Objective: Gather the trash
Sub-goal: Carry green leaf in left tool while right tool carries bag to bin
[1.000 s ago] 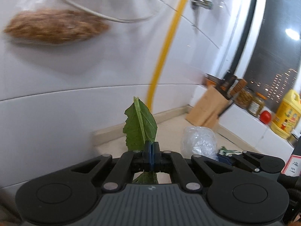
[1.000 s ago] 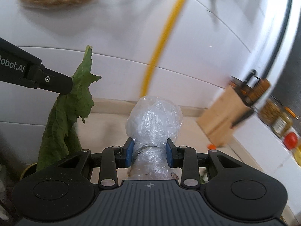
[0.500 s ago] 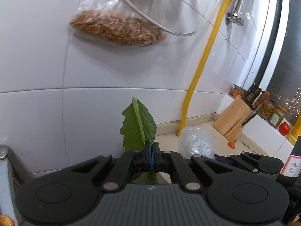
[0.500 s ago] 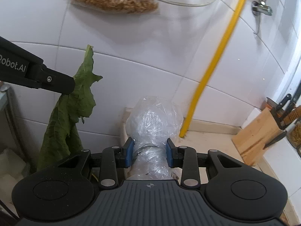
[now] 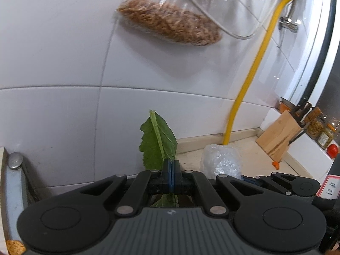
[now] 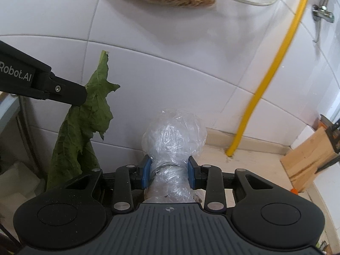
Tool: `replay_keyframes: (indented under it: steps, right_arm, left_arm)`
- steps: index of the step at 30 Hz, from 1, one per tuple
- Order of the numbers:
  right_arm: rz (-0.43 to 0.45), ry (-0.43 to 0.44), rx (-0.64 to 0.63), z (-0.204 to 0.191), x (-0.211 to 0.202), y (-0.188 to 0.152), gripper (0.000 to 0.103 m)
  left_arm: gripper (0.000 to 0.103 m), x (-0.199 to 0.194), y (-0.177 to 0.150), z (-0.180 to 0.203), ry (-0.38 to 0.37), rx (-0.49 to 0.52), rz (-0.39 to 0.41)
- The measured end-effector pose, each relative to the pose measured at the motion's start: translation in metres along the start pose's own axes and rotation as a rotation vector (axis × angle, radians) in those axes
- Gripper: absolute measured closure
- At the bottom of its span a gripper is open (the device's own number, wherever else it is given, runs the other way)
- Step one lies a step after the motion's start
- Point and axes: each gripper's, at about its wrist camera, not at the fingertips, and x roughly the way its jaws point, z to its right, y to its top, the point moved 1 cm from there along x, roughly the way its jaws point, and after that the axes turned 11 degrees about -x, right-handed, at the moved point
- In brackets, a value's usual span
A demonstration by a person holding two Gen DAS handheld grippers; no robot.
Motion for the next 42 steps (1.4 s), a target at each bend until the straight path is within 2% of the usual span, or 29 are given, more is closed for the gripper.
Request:
replay_keyframes:
  steps: [6, 18, 29, 42]
  right_arm:
    - [-0.031, 0.052, -0.009, -0.003, 0.022, 0.003, 0.061]
    - [-0.163, 0.158, 0.015, -0.021, 0.076, -0.011, 0.061]
    - [-0.264, 0.239, 0.037, -0.028, 0.128, -0.023, 0.061]
    - [-0.333, 0.268, 0.045, -0.038, 0.159, -0.033, 0.061]
  left_arm:
    - [0.103, 0.017, -0.004, -0.016, 0.037, -0.026, -0.041]
    - [0.103, 0.066, -0.022, -0.038, 0.118, -0.065, -0.164]
    - [0.103, 0.099, -0.032, -0.058, 0.18, -0.108, -0.245]
    - [0.103, 0.127, -0.042, -0.066, 0.204, -0.121, -0.308]
